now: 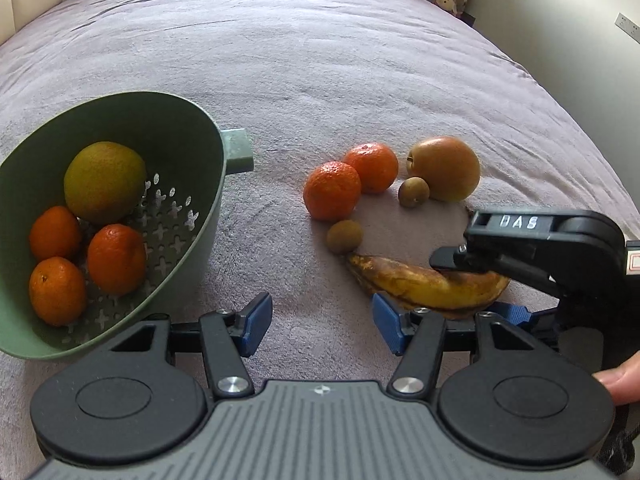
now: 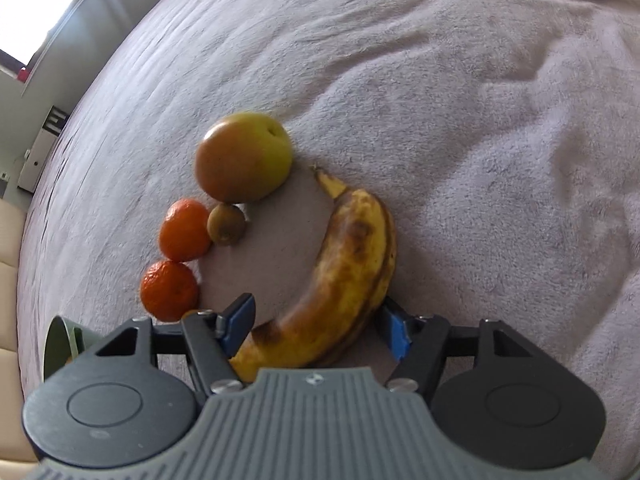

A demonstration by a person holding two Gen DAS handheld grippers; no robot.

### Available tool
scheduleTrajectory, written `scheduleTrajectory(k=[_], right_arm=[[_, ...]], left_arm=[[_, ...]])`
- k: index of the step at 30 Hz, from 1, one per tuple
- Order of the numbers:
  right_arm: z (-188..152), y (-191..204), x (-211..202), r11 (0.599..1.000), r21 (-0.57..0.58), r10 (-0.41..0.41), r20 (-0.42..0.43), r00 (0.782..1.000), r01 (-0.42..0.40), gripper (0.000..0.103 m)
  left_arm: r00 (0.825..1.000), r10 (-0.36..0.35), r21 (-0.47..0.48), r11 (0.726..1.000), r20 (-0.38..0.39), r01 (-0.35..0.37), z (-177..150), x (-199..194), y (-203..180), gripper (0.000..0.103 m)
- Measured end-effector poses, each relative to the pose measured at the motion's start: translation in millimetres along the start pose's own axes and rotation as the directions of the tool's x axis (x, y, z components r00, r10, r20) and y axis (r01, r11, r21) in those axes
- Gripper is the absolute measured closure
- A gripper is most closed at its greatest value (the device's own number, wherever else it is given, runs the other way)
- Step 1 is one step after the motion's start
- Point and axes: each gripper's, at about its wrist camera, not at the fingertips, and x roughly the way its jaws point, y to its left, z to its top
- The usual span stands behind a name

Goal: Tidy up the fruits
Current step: 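Grasp the banana with the right gripper while the left gripper grasps a kiwi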

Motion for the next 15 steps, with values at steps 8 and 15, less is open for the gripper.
scheduleTrajectory(k=[8, 15], right_arm=[[11.2, -2.7, -15.2, 0.999, -0.037, -0.018, 0.018, 1.0, 0.018, 0.058], [36.3, -20.2, -34.0, 0.994, -0.03, -0.099, 0.107, 0.989, 0.103, 0.063]], left_arm=[[1.0, -0.003, 0.012, 1.0, 0.019, 0.003, 3.5, -3.3, -3.7, 0.037], [0.999, -0.018, 0.014, 1.0, 0.033, 0.018, 6.7, 1.0, -5.0, 0.038]])
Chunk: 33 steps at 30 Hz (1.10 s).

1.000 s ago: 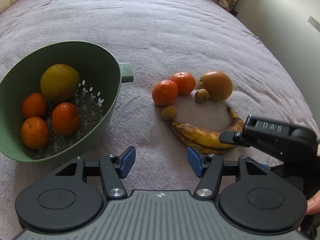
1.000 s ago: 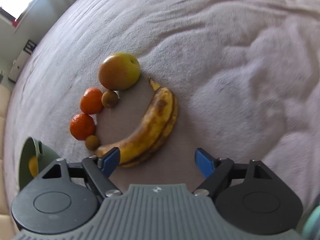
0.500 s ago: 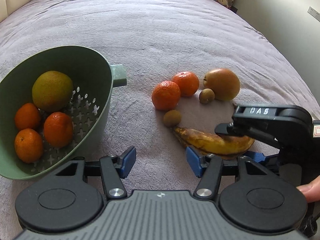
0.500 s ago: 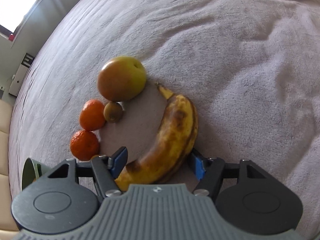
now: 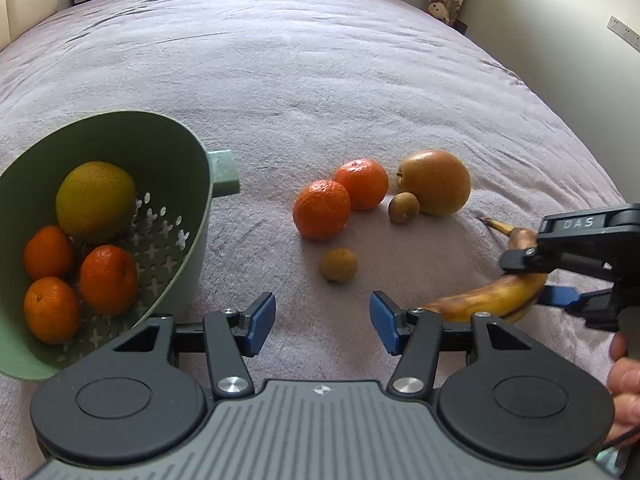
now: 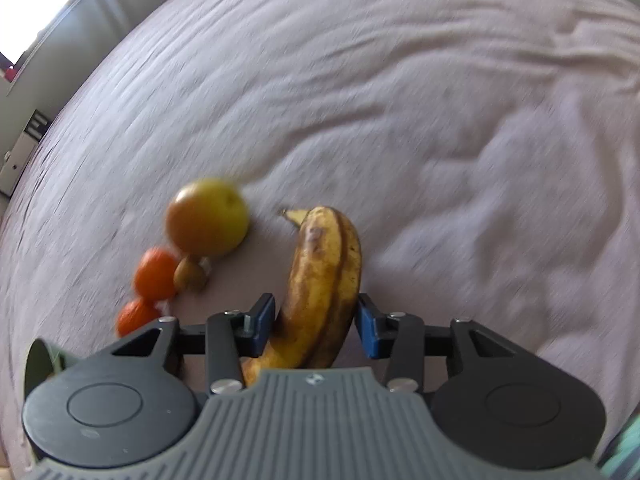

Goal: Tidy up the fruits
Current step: 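Grasp the banana with the right gripper while the left gripper grasps a kiwi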

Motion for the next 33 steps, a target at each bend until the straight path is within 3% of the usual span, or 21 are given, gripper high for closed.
scheduleTrajectory(k=[3, 7, 13, 16, 26, 33], right_arm=[[6.5, -3.0, 2.2, 0.999, -0.032, -0.039, 0.04, 0.998, 0.04, 0.064], [7.5, -14.4, 13.0, 0.999, -0.003, -0.044, 0.017, 0.999, 0.044, 0.064], [4.0, -8.7, 9.0, 0.997, -0.037, -0.063, 0.023, 0.998, 0.064, 0.062], [1.7, -6.6, 7.1, 0.996, -0.058, -0.072, 0.033, 0.997, 0.074, 0.062], [-2.1, 0.5, 12.1, 0.985, -0.142, -0.091, 0.06, 0.994, 0.099, 0.061], [-1.7, -1.8, 8.4, 0.987, -0.136, -0.081, 0.063, 0.995, 0.089, 0.062]], left_arm=[[1.0, -0.004, 0.013, 1.0, 0.018, 0.004, 2.0, 5.9, -3.4, 0.039], [0.999, 0.006, 0.047, 0.999, 0.049, -0.008, 2.4, 15.9, -7.8, 0.043], [0.995, 0.027, 0.085, 0.996, 0.096, -0.036, -1.0, 29.1, -14.0, 0.044], [0.993, 0.036, 0.115, 0.992, 0.117, -0.05, -1.9, 33.1, -18.1, 0.05], [0.993, 0.042, 0.157, 0.986, 0.111, -0.059, -2.8, 45.1, -27.1, 0.072], [0.994, 0.033, 0.162, 0.986, 0.106, -0.05, 0.3, 40.9, -30.0, 0.074]])
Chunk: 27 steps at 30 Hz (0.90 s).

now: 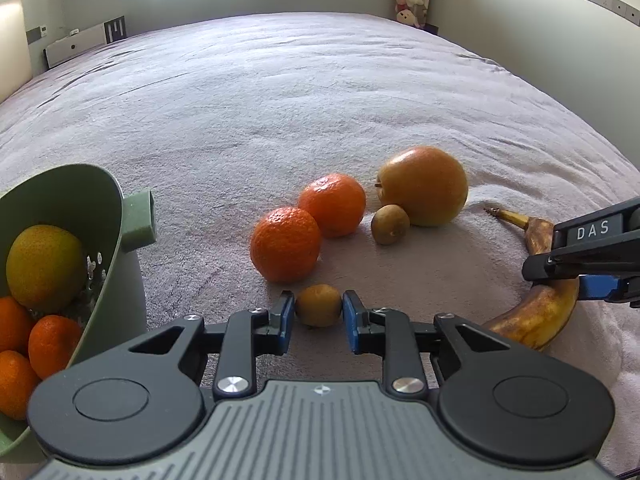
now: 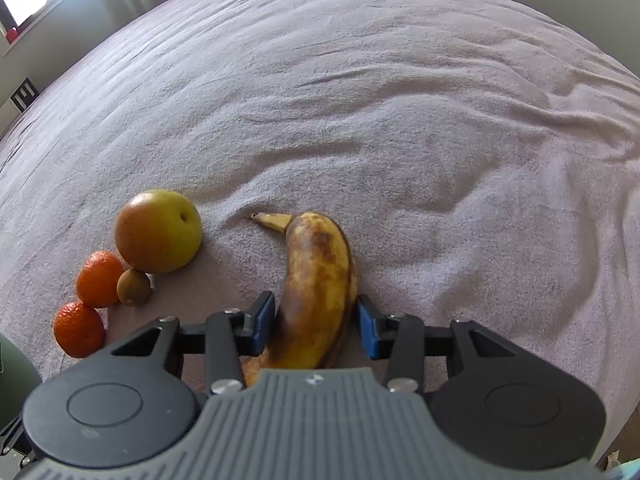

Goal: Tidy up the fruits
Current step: 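Grasp the banana with the right gripper while the left gripper grasps a kiwi, then carry the banana and kiwi over the green colander with both grippers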

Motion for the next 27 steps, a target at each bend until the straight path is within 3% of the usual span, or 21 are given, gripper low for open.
scheduleTrajectory(k=[11, 27], right_arm=[[3.7, 6.6, -27.5, 0.999, -0.008, 0.04, 0.065, 0.997, -0.039, 0.066], [-2.6, 43.9, -93.2, 0.966, -0.122, 0.245, 0.153, 0.957, -0.228, 0.066]], left_arm=[[0.998, -0.017, 0.0, 1.0, 0.062, 0.017, 15.8, -35.7, -2.1, 0.074], [0.989, 0.024, -0.066, 0.998, 0.147, -0.015, 27.6, -108.1, 28.4, 0.074]])
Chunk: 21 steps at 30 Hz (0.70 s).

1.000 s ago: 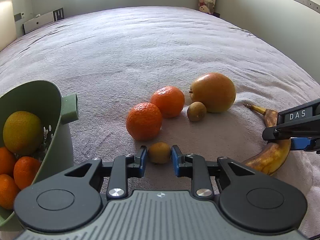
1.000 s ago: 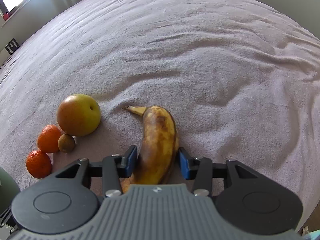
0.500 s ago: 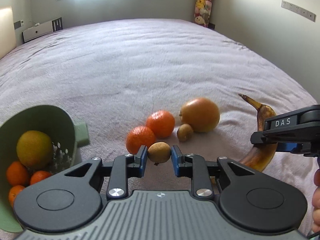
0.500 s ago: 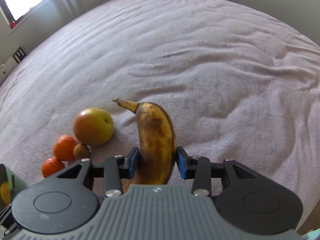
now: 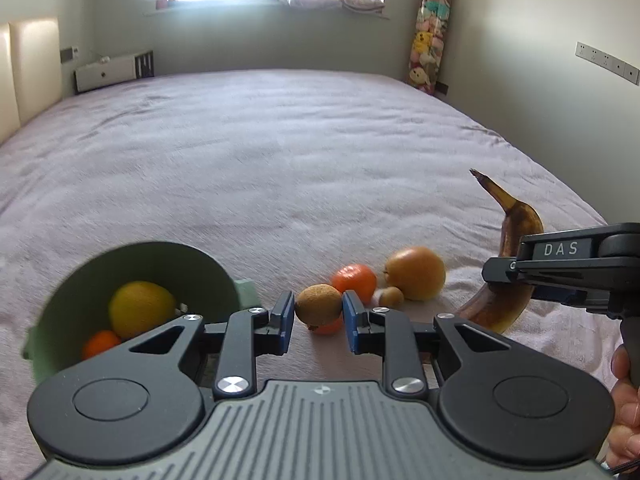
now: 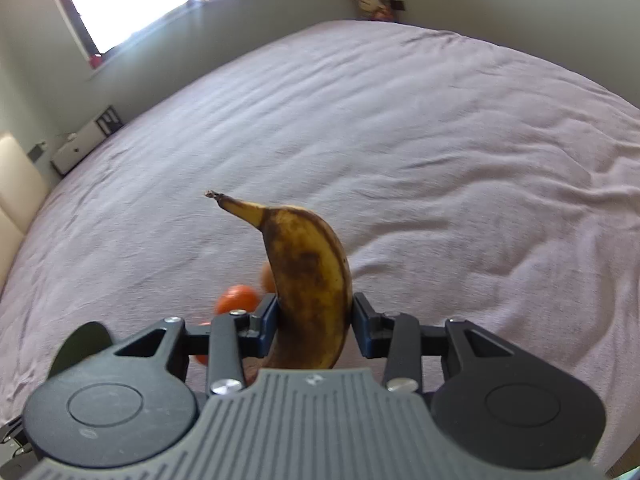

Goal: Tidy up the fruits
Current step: 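Carry the banana and kiwi over the green colander with both grippers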

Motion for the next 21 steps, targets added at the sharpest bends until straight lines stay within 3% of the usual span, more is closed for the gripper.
scheduleTrajectory(k=[7, 11, 14, 17, 21], right_arm=[[-4.5, 32.8, -17.2, 0.991, -0.086, 0.106, 0.02, 0.994, -0.104, 0.066], [-9.9, 55.0, -24.4, 0.974, -0.156, 0.169, 0.019, 0.985, -0.164, 0.066], [-13.4, 73.6, -27.9, 0.951, -0.22, 0.225, 0.01, 0.974, -0.218, 0.066], [-16.4, 93.2, -31.4, 0.918, -0.292, 0.28, -0.003, 0.96, -0.268, 0.066], [-17.4, 123.4, -30.1, 0.86, -0.409, 0.322, -0.029, 0.946, -0.306, 0.066]], left_arm=[[0.997, 0.066, -0.009, 0.998, 0.039, -0.066, 6.4, -29.9, 21.0, 0.074], [0.992, 0.127, -0.046, 0.991, 0.024, -0.126, 9.4, -41.0, 42.5, 0.074], [0.989, 0.149, -0.131, 0.98, -0.02, -0.151, 12.7, -44.8, 69.9, 0.074], [0.991, 0.121, -0.258, 0.957, -0.06, -0.133, 11.2, -47.2, 103.7, 0.074], [0.984, 0.154, -0.32, 0.931, -0.091, -0.175, 6.2, -46.0, 129.3, 0.074]])
